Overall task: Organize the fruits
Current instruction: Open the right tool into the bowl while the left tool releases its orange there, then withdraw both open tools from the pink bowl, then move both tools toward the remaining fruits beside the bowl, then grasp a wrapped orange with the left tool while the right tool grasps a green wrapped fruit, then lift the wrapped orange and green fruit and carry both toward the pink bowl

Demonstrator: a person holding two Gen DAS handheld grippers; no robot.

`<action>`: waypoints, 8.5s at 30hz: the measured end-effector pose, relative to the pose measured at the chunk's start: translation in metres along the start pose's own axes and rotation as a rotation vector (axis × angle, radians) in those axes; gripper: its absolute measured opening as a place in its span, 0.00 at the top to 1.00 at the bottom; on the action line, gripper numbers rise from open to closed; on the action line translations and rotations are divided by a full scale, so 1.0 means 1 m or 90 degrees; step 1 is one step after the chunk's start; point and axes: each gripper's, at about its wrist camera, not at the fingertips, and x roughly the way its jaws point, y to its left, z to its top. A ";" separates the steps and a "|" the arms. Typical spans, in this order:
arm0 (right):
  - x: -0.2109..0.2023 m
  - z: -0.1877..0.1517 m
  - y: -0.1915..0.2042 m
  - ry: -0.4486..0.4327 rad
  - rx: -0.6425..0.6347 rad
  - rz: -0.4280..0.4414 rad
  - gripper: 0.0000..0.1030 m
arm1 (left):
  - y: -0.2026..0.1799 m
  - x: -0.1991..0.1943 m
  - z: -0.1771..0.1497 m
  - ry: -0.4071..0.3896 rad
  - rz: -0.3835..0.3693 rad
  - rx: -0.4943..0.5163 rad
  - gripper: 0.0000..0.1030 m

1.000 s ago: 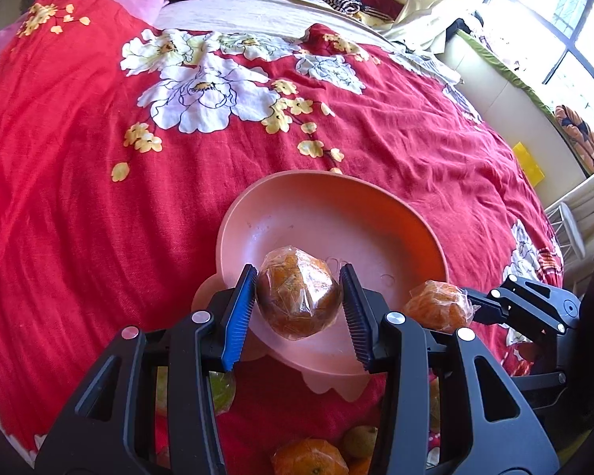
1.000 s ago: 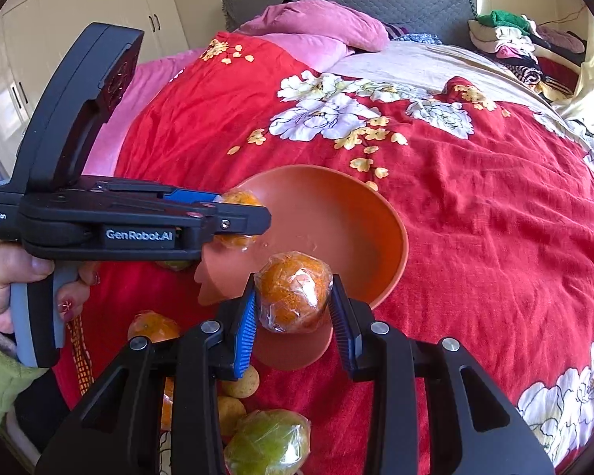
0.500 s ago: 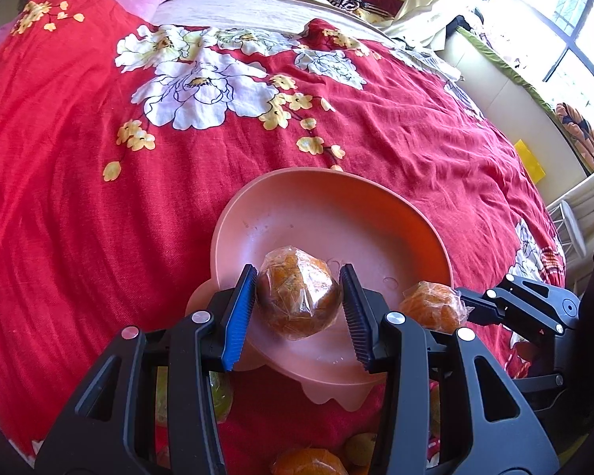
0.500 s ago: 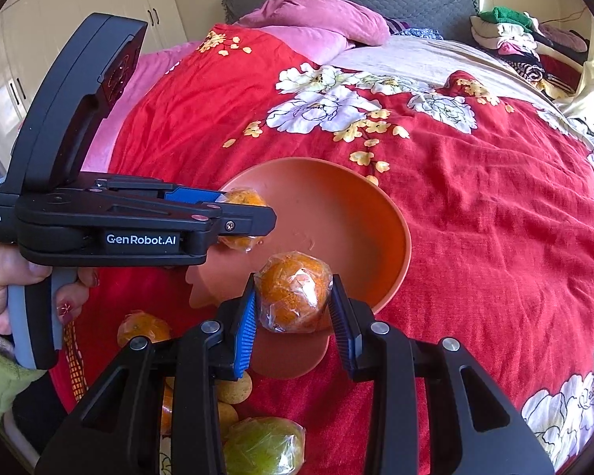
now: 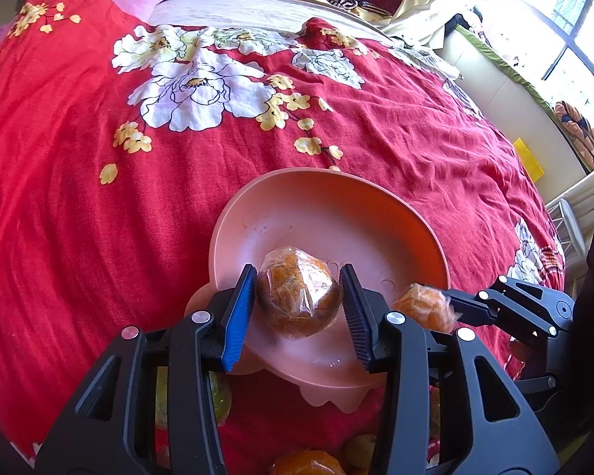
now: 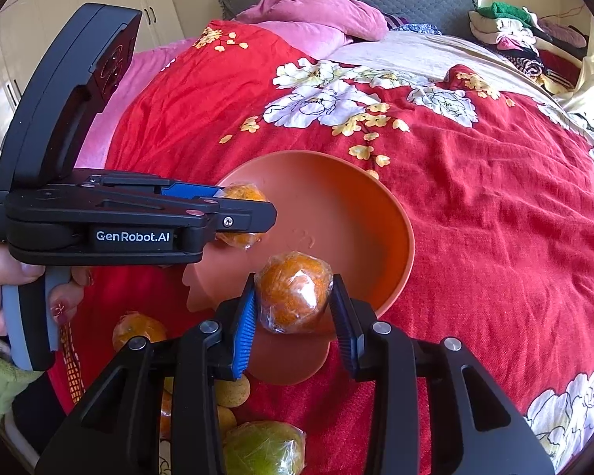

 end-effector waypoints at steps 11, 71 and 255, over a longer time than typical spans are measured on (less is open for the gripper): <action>-0.010 -0.002 -0.004 -0.012 0.013 -0.006 0.55 | -0.001 0.000 0.000 0.001 -0.001 0.002 0.66; -0.068 -0.008 0.010 -0.083 0.037 -0.050 0.11 | 0.009 -0.090 -0.019 -0.111 0.029 -0.043 0.10; -0.070 -0.019 -0.002 -0.080 0.033 0.003 0.60 | -0.006 -0.072 -0.025 -0.061 -0.038 -0.010 0.67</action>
